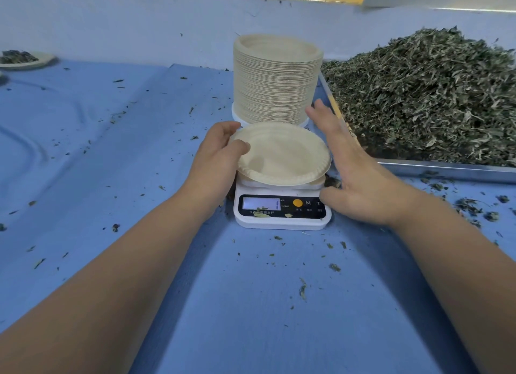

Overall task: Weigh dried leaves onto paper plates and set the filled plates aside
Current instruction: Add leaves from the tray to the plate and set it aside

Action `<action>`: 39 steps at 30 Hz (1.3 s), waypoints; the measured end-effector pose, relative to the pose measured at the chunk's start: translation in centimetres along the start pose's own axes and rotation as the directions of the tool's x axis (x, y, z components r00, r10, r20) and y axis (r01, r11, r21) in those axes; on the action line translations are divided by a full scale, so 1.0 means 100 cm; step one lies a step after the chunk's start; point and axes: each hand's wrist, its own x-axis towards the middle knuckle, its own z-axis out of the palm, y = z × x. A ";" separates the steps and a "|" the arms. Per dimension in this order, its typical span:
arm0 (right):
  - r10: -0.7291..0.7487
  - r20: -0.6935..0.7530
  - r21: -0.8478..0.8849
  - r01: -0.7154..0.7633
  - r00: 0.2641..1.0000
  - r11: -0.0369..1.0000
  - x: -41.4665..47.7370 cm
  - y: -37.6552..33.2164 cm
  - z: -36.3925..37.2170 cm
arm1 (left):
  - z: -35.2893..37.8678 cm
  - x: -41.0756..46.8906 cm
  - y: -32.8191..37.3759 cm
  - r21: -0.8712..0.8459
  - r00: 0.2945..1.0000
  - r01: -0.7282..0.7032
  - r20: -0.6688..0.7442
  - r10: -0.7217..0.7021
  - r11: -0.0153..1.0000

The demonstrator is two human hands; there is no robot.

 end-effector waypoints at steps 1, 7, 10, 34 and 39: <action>-0.002 0.016 -0.037 0.003 1.000 0.999 0.000 0.000 0.001 | 0.000 0.001 -0.001 0.002 1.000 -0.004 -0.008 0.004 1.000; 0.037 0.060 -0.072 -0.032 0.998 0.997 0.001 0.001 0.001 | 0.000 0.006 -0.005 0.009 0.999 -0.010 -0.053 0.010 1.000; 0.052 0.090 -0.042 -0.049 0.995 0.998 -0.001 0.001 0.002 | 0.001 0.006 -0.006 0.003 0.997 -0.016 -0.071 0.016 1.000; 0.101 0.198 0.069 -0.117 0.975 0.991 -0.002 0.019 -0.003 | 0.001 0.004 -0.002 -0.003 0.996 0.012 -0.083 -0.012 1.000; 0.128 0.211 -0.001 -0.131 0.969 0.991 -0.005 0.022 -0.005 | 0.001 0.005 -0.003 -0.013 0.996 0.020 -0.086 -0.021 1.000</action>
